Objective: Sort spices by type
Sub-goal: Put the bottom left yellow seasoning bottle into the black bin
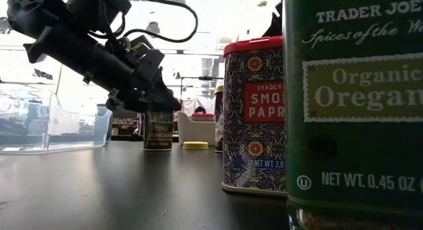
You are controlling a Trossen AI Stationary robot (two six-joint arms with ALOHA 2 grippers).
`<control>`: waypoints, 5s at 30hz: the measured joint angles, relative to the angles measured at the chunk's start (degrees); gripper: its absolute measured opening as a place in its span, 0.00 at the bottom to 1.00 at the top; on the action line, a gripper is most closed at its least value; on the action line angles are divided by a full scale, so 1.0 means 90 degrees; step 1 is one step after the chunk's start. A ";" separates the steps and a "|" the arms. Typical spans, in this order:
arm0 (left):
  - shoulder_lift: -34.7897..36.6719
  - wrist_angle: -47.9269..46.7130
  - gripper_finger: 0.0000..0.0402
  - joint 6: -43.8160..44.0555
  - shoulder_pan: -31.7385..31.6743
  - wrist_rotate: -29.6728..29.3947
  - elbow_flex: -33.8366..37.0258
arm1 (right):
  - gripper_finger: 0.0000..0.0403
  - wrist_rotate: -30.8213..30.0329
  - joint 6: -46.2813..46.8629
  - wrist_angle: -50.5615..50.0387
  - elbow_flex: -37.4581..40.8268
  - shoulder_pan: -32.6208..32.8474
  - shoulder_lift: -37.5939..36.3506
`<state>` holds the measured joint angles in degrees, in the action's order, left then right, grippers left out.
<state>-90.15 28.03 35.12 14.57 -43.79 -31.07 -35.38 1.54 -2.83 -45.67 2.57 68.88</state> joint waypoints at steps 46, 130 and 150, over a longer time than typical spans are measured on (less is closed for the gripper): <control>0.3965 -0.1976 0.63 -0.1900 -0.0460 0.3870 0.0104 | 0.97 0.0762 0.0846 0.0580 0.0002 -0.0055 0.0122; 0.6898 -0.3176 0.63 -0.2437 -0.1409 0.5275 0.1610 | 0.93 0.3940 0.0328 -0.4972 -0.6882 -0.1070 0.6744; 0.6897 -0.3173 0.63 -0.2403 -0.1409 0.5275 0.1608 | 0.93 0.3546 0.0246 -0.4947 -0.6875 -0.1134 0.6968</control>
<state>-28.08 -0.54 13.49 1.89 3.68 -16.60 -3.46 3.75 -47.35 -107.55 -7.64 131.59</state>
